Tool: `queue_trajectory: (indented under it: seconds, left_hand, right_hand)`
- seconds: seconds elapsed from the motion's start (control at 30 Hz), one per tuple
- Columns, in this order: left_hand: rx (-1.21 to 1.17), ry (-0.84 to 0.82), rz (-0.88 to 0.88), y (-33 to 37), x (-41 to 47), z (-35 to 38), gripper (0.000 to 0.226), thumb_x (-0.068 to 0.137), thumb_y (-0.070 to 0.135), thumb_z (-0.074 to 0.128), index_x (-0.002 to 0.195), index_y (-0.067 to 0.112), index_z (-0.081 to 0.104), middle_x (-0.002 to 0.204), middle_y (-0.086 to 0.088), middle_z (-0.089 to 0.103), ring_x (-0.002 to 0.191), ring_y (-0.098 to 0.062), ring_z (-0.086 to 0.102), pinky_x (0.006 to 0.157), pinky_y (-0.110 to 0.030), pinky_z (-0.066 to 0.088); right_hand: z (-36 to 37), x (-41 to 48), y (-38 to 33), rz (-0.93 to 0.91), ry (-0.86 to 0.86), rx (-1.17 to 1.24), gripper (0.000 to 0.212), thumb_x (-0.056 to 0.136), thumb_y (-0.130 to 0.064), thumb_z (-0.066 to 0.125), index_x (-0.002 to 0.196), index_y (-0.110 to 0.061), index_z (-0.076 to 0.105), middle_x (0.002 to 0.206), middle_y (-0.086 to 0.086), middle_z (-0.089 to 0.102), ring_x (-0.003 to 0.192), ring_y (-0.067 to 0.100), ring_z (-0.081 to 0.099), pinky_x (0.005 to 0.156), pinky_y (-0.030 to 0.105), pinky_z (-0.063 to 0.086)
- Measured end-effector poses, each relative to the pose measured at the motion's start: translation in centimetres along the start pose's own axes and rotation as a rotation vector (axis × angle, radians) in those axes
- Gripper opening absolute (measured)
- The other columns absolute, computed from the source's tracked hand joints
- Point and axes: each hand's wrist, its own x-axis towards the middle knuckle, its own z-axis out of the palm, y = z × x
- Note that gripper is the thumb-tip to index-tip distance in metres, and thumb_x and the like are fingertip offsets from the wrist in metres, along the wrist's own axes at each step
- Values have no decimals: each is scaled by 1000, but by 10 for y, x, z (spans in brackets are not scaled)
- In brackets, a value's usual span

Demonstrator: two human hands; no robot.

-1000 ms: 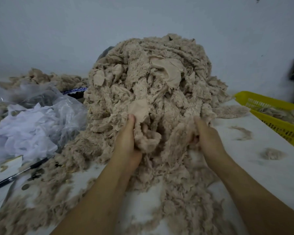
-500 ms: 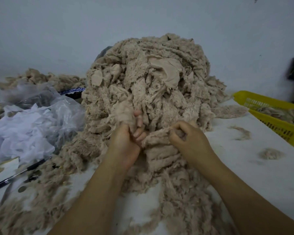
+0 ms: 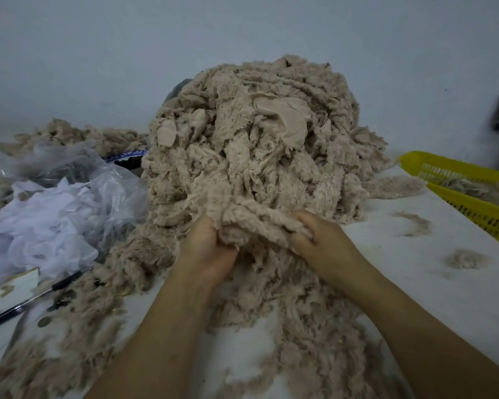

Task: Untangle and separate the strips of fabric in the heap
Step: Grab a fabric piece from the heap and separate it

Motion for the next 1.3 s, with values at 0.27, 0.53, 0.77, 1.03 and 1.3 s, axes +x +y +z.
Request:
queue_trajectory:
  seconds: [0.27,0.53,0.77,1.03,1.3]
  left_hand:
    - [108,0,49,-8,5,-6,29,88,13,54,75,15,80,85,-8,74,81,-23,70,68,-30,56]
    - [436,-159,-34,-40,-5,19,39,92,43,59,126,23,58,106,3,75,104,-9,69,82,-26,56]
    - [971,-98,121,-36,-8,6,43,89,65,51,128,47,54,120,33,56,103,26,49,79,-6,43]
    - [1649,-218,2,-52,1,-8,51,94,52,57,138,28,48,120,6,46,113,-15,44,93,-28,40]
    - [1316,-224,339,-50,-3,-5,23,103,31,50,86,20,62,92,3,57,82,-4,54,71,-12,40]
  right_hand:
    - [-3,3,2,397,167,797,27,96,-23,44,82,-20,67,80,-1,66,66,8,63,60,29,48]
    - [1,-2,6,-30,-71,253,34,88,-20,66,99,-51,60,98,-26,67,90,-8,62,74,11,47]
    - [-59,13,33,165,634,1517,29,96,-37,59,108,-12,69,92,8,74,90,20,72,77,33,58]
    - [-11,15,55,478,400,263,16,98,-37,55,103,-23,61,87,-9,66,67,-3,59,56,8,43]
    - [7,12,42,357,12,-174,32,96,-44,55,123,-28,49,96,-7,57,87,14,58,73,31,47]
